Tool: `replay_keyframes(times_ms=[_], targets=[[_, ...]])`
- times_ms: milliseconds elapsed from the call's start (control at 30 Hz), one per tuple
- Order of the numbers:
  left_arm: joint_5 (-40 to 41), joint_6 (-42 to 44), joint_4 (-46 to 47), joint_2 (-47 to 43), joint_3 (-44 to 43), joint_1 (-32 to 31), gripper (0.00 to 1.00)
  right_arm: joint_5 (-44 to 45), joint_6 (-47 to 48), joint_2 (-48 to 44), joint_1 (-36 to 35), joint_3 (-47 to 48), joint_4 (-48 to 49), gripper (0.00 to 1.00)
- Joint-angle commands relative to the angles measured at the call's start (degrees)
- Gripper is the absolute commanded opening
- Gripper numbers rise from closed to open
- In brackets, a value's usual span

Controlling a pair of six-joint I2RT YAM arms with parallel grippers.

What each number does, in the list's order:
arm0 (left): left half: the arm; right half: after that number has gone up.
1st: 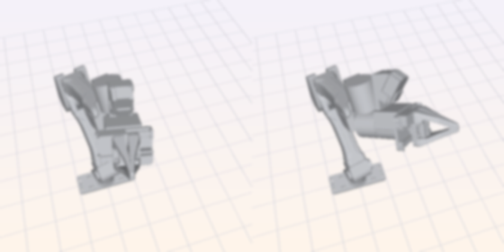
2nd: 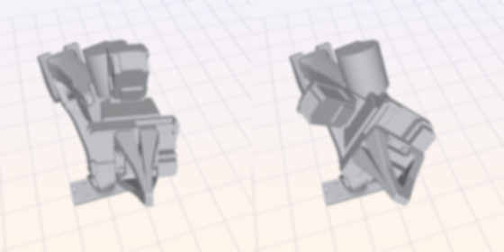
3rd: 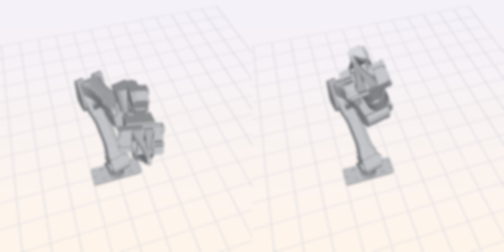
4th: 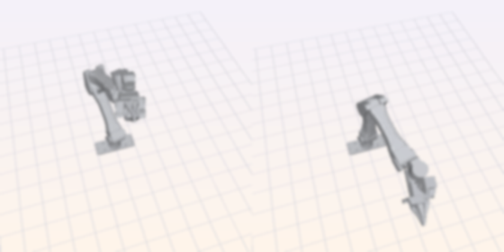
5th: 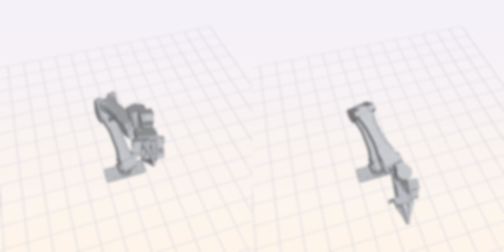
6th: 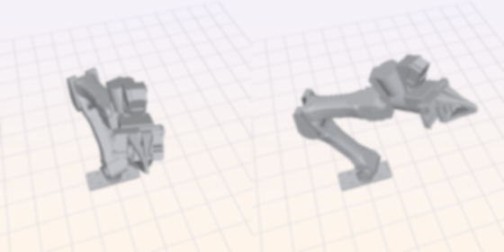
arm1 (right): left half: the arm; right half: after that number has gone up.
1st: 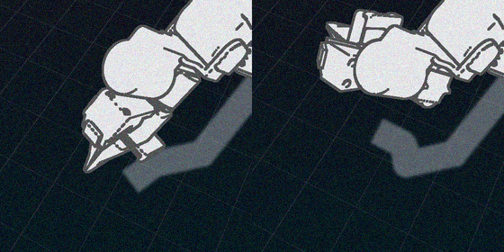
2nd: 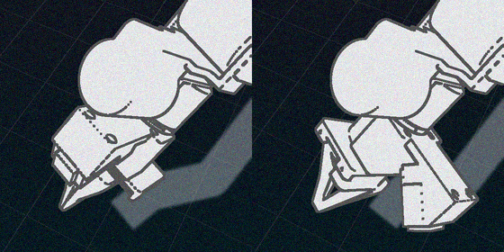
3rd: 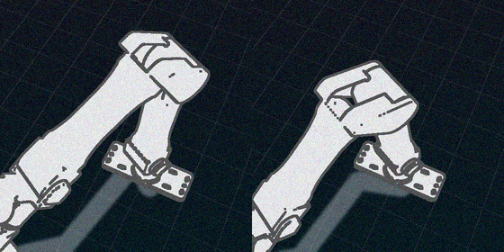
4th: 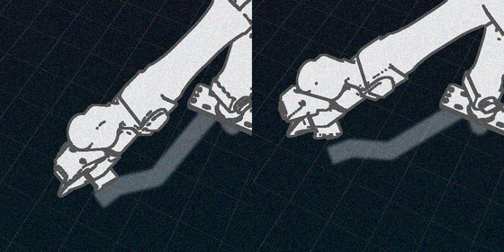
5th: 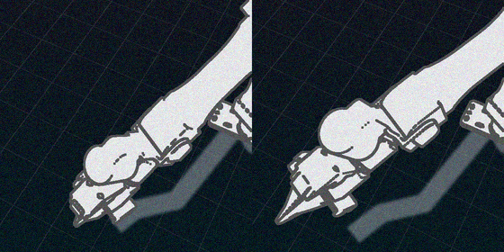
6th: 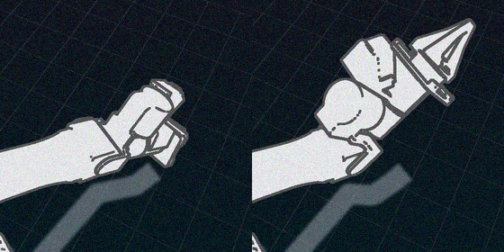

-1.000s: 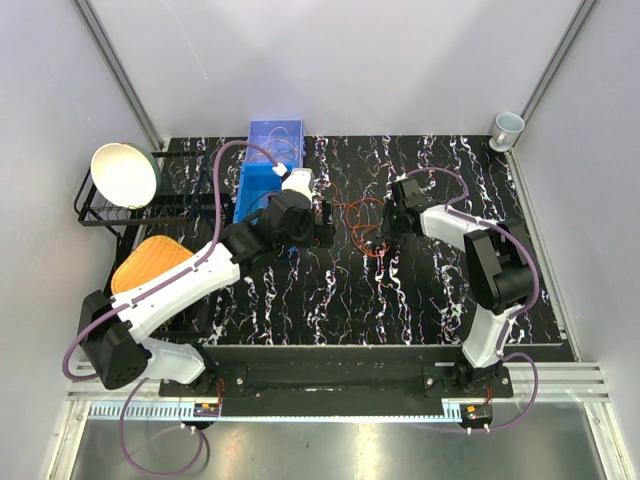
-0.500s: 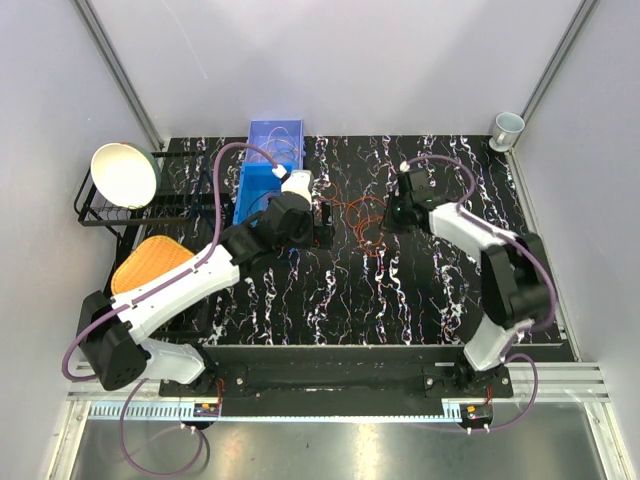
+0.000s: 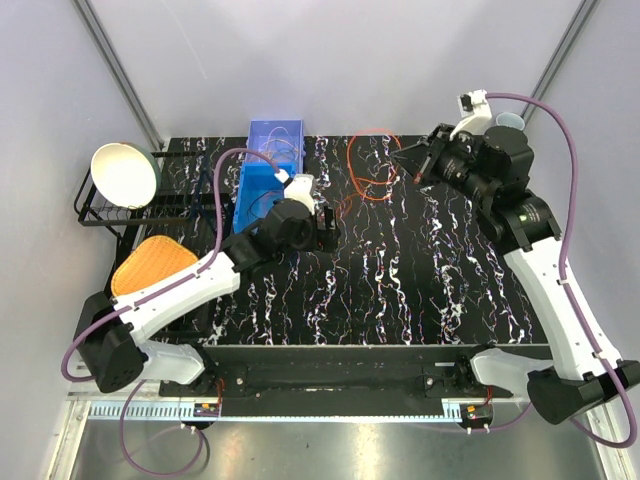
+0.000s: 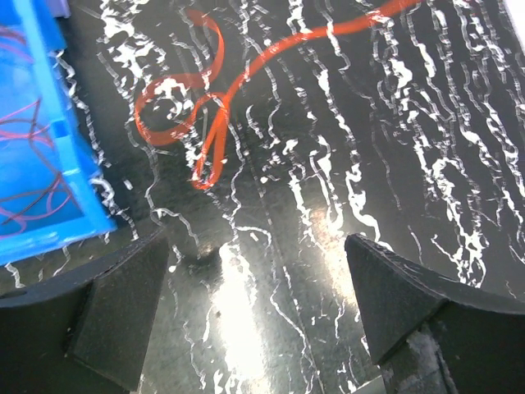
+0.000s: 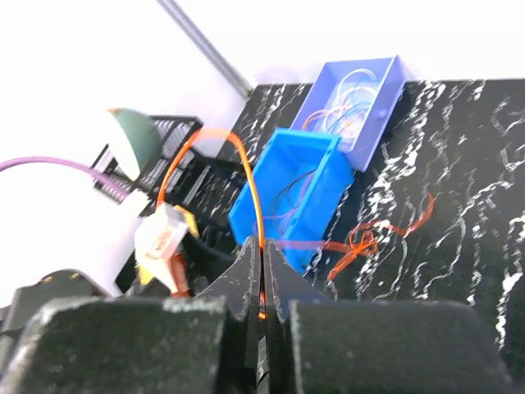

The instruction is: Untangle the cables

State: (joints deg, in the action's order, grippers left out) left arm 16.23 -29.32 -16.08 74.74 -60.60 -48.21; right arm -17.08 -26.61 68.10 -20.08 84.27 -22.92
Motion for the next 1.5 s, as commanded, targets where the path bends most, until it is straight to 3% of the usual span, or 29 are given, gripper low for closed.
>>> replay_keyframes(times_ms=[0,133,367,867,1233,1467], targets=[[-2.16,2.51,8.68,-0.65,1.71,-1.71,0.91,-2.78,-2.04,1.60,0.12,-0.16,-4.50,0.00],[-2.87,4.71,14.83,-0.65,3.55,-4.26,0.91,-3.31,-3.27,1.78,0.04,0.54,-4.42,0.00],[0.90,9.19,15.90,5.06,1.19,-9.80,0.91,-6.03,-4.94,2.39,0.12,1.51,-5.29,0.00],[7.33,9.89,29.17,12.27,1.27,-11.56,0.85,-7.97,-6.88,0.20,0.12,5.20,-8.72,0.00],[9.26,11.30,29.96,17.63,-1.28,-11.56,0.70,-9.37,-7.67,-1.47,0.21,9.77,-11.27,0.00],[10.40,12.79,30.31,18.69,-2.59,-11.65,0.68,-10.60,-8.37,-1.74,0.13,10.12,-11.45,0.00]])
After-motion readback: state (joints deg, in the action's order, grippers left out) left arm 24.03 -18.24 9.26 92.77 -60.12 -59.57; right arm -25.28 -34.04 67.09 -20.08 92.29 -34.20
